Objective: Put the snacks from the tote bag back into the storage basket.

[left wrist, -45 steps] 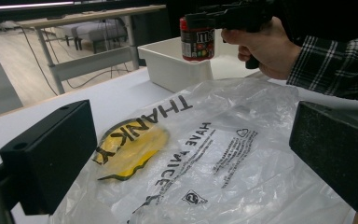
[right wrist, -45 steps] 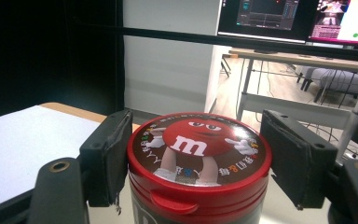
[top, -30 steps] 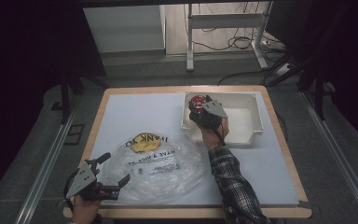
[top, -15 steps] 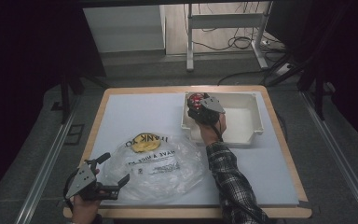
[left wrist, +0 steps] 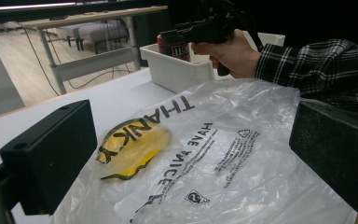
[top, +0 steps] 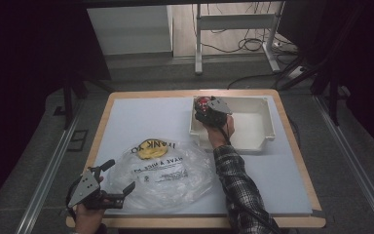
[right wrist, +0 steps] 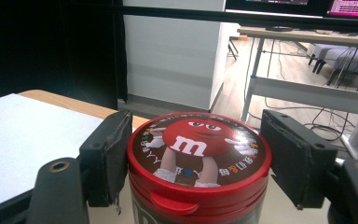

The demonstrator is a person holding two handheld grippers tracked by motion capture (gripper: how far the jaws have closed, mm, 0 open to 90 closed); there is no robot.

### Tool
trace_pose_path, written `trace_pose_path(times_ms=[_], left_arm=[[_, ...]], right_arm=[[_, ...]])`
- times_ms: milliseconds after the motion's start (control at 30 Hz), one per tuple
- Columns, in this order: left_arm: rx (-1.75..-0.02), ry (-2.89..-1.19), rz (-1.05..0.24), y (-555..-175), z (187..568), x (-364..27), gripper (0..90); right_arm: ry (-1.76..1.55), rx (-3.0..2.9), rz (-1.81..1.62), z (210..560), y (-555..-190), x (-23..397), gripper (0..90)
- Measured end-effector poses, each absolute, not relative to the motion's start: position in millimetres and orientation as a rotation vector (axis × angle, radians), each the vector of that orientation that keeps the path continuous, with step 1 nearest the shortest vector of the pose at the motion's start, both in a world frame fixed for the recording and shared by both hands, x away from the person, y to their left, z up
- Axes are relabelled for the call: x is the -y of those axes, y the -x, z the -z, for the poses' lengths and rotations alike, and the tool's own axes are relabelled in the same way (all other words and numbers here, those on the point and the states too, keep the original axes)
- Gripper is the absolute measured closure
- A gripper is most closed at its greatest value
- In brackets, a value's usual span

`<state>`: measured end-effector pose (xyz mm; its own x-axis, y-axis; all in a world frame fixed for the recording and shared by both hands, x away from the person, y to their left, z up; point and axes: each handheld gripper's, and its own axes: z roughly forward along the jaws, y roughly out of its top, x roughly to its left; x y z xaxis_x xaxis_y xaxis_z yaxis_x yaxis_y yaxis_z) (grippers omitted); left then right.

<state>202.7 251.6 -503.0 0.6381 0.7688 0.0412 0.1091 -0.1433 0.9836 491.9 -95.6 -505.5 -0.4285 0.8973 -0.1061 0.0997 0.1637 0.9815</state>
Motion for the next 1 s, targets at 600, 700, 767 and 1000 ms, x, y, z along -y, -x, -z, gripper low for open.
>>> trace_pose_path(times_ms=[600,700,767,1000], left_arm=[[-0.734,-1.638,-0.673,-202.5,502.9,-251.4,0.7],[-0.734,-1.638,-0.673,-202.5,502.9,-251.4,0.7],[-0.734,-1.638,-0.673,-202.5,502.9,-251.3,0.7],[-0.734,-1.639,-0.673,-202.5,502.9,-251.3,0.7]], right_arm=[[-1.007,-1.738,-1.299,512.6,-507.6,93.8,27.4],[-1.012,-1.737,-1.282,513.4,-509.3,93.0,27.4],[-1.017,-1.744,-1.280,514.1,-510.3,92.8,27.4],[-1.030,-1.764,-1.263,517.9,-514.1,90.1,27.3]])
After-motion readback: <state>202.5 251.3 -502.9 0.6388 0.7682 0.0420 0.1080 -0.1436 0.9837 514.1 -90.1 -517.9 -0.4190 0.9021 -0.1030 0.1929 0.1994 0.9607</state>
